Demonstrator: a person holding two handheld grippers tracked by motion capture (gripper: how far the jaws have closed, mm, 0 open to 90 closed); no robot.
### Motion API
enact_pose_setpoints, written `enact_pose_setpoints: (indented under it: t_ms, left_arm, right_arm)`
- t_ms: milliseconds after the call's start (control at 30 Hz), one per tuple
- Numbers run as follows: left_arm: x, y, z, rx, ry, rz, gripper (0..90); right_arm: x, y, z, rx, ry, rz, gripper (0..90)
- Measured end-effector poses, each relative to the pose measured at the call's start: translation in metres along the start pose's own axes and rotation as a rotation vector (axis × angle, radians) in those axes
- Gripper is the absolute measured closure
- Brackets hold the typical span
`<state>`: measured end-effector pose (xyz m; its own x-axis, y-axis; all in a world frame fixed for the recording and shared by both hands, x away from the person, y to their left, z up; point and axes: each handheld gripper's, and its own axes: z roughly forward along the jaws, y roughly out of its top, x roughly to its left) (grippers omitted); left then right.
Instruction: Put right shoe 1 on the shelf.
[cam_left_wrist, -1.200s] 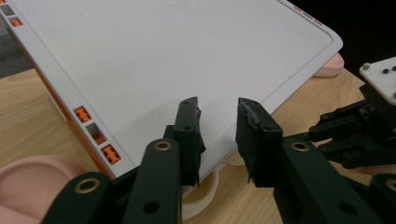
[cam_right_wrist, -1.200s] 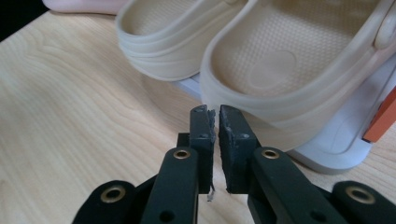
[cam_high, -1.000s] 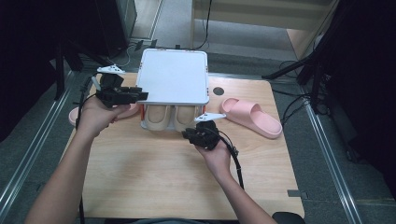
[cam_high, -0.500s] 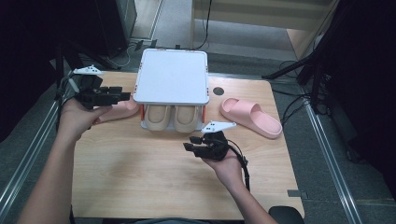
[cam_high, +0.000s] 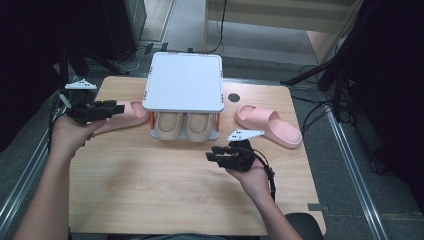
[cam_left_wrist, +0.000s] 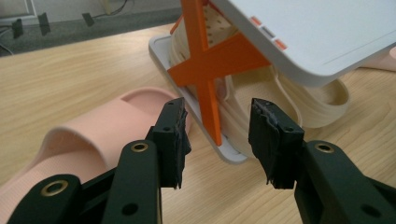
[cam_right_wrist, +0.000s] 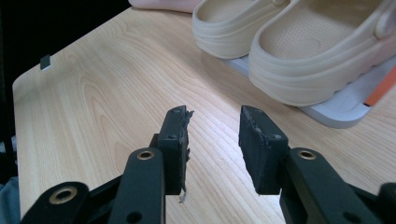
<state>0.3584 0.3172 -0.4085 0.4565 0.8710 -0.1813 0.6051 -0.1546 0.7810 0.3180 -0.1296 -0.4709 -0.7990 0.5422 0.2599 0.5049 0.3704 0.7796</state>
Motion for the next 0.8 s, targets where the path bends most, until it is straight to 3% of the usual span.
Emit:
enact_pose_setpoints:
  t_ms: [100,267,433,500,633,800]
  left_arm:
    - [0.006,-0.006,0.002,0.003,0.012,-0.016,55.9]
    - [0.021,-0.017,0.006,0.007,0.020,-0.031,52.9]
    - [0.034,-0.027,0.010,0.034,0.048,-0.034,53.1]
    - [0.039,-0.030,0.009,0.032,0.044,-0.017,60.6]
    - [0.052,-0.037,0.009,0.029,0.056,-0.040,76.2]
    - [0.068,-0.047,0.014,0.048,0.075,-0.077,84.1]
  right_arm:
    - [0.004,0.000,0.005,0.018,0.005,-0.021,63.1]
    - [0.009,0.002,0.008,-0.001,0.004,-0.040,63.4]
    - [0.010,0.001,0.010,0.008,0.005,-0.032,63.4]
    - [0.010,0.001,0.012,0.008,0.007,-0.032,63.4]
    - [0.011,0.001,0.014,0.020,0.015,-0.029,63.7]
    - [0.013,0.001,0.016,0.026,0.019,-0.031,64.0]
